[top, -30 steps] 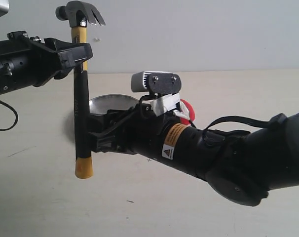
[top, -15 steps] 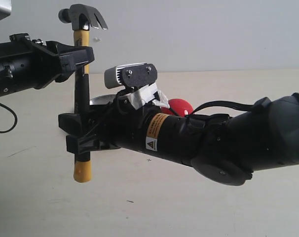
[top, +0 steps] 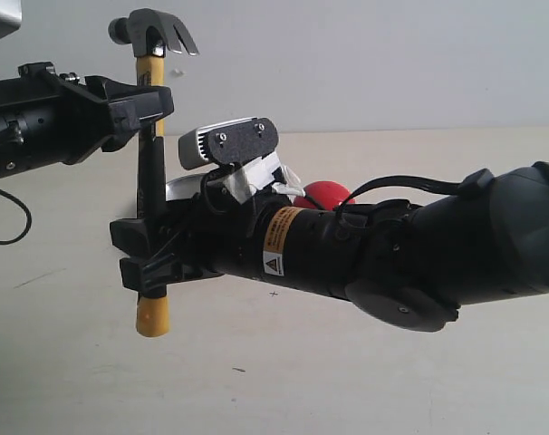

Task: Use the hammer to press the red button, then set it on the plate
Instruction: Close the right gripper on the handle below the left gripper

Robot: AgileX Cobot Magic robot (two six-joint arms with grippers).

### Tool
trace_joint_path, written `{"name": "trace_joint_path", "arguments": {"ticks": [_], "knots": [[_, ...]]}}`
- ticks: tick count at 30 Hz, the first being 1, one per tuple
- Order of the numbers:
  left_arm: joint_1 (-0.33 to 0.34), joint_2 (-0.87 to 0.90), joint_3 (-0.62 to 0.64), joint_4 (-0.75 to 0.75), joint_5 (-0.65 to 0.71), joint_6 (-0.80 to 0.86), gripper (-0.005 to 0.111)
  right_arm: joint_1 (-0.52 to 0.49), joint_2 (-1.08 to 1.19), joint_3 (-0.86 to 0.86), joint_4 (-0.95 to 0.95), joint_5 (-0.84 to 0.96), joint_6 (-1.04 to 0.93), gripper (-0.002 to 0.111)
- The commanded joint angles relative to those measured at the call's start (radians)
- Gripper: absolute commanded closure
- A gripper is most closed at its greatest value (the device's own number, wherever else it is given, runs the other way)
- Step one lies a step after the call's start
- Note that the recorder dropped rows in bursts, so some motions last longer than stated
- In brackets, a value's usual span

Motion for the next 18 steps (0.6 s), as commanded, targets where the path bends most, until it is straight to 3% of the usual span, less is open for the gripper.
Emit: {"name": "trace_joint_path", "arguments": {"ticks": [1, 18], "knots": [[0.0, -0.016, -0.009, -0.022, -0.059, -0.009, 0.107, 0.002, 0.0, -0.007, 0.001, -0.014, -0.01, 0.05], [0.0, -0.016, -0.009, 0.003, -0.097, -0.04, 0.107, 0.002, 0.032, -0.007, 0.046, -0.069, -0.012, 0.054]]}}
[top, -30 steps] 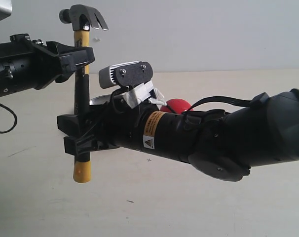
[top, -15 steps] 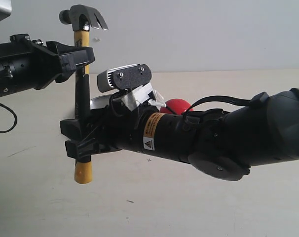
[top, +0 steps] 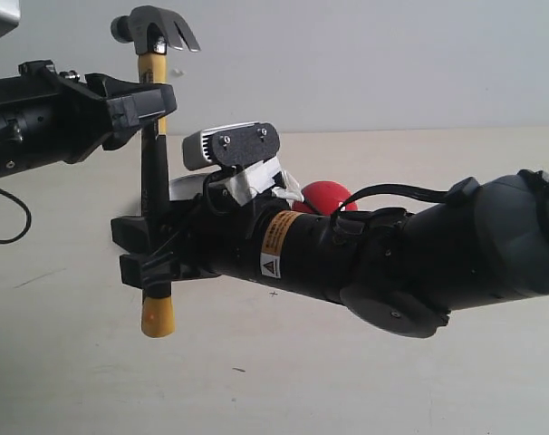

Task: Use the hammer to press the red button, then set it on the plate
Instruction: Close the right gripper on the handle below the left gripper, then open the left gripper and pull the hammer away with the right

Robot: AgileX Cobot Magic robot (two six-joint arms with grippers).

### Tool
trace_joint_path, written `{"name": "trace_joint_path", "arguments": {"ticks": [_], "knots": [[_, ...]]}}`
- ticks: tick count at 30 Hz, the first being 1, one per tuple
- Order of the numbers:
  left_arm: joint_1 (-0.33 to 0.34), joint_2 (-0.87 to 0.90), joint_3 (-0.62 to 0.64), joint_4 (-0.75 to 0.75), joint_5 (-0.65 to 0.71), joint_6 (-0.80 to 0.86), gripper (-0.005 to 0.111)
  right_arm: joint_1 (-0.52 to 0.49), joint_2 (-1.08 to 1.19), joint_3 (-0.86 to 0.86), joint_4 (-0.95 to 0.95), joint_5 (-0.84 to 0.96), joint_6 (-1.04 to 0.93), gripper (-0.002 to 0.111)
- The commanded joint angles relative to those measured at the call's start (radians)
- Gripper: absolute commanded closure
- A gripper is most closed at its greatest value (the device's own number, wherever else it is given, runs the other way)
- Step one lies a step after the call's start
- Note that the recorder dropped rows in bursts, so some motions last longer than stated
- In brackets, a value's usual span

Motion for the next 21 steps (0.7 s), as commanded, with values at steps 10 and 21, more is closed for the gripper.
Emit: {"name": "trace_joint_path", "arguments": {"ticks": [10, 21], "knots": [[0.0, -0.016, -0.009, -0.009, -0.072, -0.003, 0.106, 0.002, 0.003, -0.007, 0.068, -0.016, -0.01, 0.108], [0.0, -0.016, -0.009, -0.009, -0.075, 0.021, 0.038, 0.002, 0.003, -0.007, 0.154, -0.031, -0.01, 0.108]]}}
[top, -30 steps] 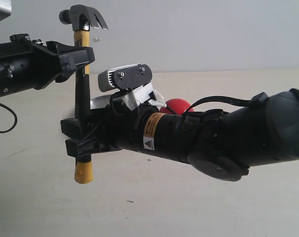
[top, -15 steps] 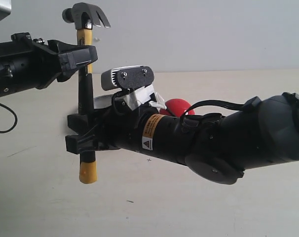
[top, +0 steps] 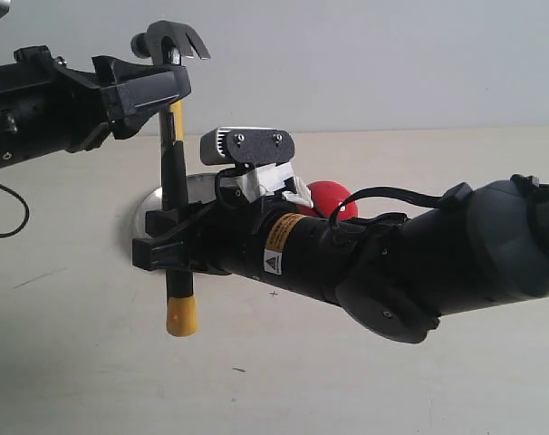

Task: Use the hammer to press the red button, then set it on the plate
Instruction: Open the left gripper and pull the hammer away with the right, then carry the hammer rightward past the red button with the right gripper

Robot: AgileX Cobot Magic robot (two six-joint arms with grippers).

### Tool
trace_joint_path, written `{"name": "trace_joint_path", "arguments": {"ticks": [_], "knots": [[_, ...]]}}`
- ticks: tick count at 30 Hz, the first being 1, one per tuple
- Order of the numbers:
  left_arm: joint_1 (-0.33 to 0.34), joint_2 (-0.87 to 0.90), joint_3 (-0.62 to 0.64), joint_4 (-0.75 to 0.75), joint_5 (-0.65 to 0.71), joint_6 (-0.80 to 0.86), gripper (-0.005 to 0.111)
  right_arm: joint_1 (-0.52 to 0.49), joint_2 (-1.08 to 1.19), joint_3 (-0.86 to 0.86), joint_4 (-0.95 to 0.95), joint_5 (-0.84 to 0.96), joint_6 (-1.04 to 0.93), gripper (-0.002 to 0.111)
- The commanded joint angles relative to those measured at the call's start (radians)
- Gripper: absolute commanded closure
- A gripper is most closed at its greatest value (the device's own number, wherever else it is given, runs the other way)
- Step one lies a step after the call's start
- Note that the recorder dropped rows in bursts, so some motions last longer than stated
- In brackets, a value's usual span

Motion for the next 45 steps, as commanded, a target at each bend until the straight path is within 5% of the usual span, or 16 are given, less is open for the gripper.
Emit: {"name": "trace_joint_path", "arguments": {"ticks": [1, 12, 19, 22, 27, 33, 38, 45], "knots": [[0.0, -0.008, -0.007, -0.007, -0.019, 0.009, 0.038, 0.0, -0.008, -0.007, 0.024, -0.075, -0.013, 0.108], [0.0, -0.084, -0.007, 0.012, 0.077, 0.042, 0.038, -0.002, -0.068, -0.005, 0.149, -0.042, -0.064, 0.108], [0.0, -0.207, -0.007, 0.012, 0.275, 0.06, 0.039, -0.002, -0.183, -0.005, 0.334, 0.138, -0.327, 0.108], [0.0, -0.25, -0.007, 0.012, 0.375, 0.06, 0.052, -0.002, -0.252, -0.005, 0.448, 0.261, -0.512, 0.108], [0.0, -0.306, 0.024, 0.012, 0.553, 0.054, 0.107, -0.002, -0.355, -0.005, 0.697, 0.439, -0.835, 0.108], [0.0, -0.418, 0.142, 0.01, 0.53, 0.052, 0.107, -0.002, -0.472, -0.005, 0.838, 0.585, -1.013, 0.108], [0.0, -0.611, 0.27, 0.01, 0.539, 0.057, 0.107, -0.002, -0.564, -0.005, 0.822, 0.674, -1.044, 0.108], [0.0, -1.212, 0.401, 0.017, 0.8, 0.048, 0.107, -0.002, -0.61, -0.003, 0.75, 0.798, -1.006, 0.108]]}}
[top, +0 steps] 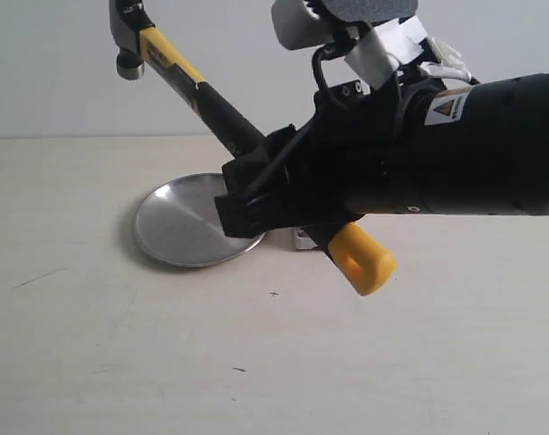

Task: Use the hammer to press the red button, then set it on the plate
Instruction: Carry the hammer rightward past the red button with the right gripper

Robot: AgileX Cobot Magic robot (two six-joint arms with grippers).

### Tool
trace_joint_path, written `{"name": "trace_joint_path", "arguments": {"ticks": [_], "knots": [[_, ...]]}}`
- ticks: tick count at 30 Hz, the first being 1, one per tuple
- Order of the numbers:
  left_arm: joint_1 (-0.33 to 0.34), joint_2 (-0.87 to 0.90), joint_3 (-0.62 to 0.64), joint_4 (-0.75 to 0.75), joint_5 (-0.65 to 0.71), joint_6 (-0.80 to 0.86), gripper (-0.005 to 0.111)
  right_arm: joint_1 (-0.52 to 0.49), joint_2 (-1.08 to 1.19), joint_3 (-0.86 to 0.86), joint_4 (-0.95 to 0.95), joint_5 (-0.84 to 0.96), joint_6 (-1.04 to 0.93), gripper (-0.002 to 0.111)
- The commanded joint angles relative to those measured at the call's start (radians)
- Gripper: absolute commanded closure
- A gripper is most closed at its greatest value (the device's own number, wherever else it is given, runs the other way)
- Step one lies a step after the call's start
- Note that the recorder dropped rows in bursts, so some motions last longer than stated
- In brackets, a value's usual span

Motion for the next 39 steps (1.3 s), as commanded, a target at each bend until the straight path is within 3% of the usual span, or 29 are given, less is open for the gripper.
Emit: {"name": "trace_joint_path", "arguments": {"ticks": [1, 5, 9, 12, 16, 19, 32, 39], "knots": [[0.0, -0.257, 0.042, 0.003, 0.096, -0.006, 0.107, -0.002, -0.017, -0.009, -0.065, -0.028, 0.027, 0.108], [0.025, -0.399, 0.101, 0.059, 0.061, -0.005, 0.107, -0.002, -0.017, -0.009, -0.075, -0.013, 0.041, 0.108], [0.132, -0.402, 0.163, 0.064, 0.072, -0.005, 0.107, -0.002, -0.017, 0.003, -0.075, 0.0, 0.041, 0.108], [0.176, -0.402, 0.243, 0.045, 0.072, -0.055, 0.107, -0.002, -0.017, 0.074, -0.072, -0.112, 0.048, 0.108], [0.177, -0.402, 0.347, 0.045, 0.074, -0.091, 0.107, -0.002, -0.018, 0.137, -0.063, -0.231, 0.048, 0.108], [0.177, -0.402, 0.347, -0.036, 0.155, -0.116, 0.107, -0.013, -0.037, 0.163, -0.063, -0.257, 0.048, 0.108], [0.177, -0.402, 0.347, -0.03, 0.144, -0.109, 0.107, -0.277, -0.041, 0.288, -0.011, -0.272, 0.045, 0.108], [0.177, -0.402, 0.347, -0.03, 0.144, -0.109, 0.107, -0.281, -0.041, 0.34, -0.015, -0.28, 0.045, 0.108]]}}
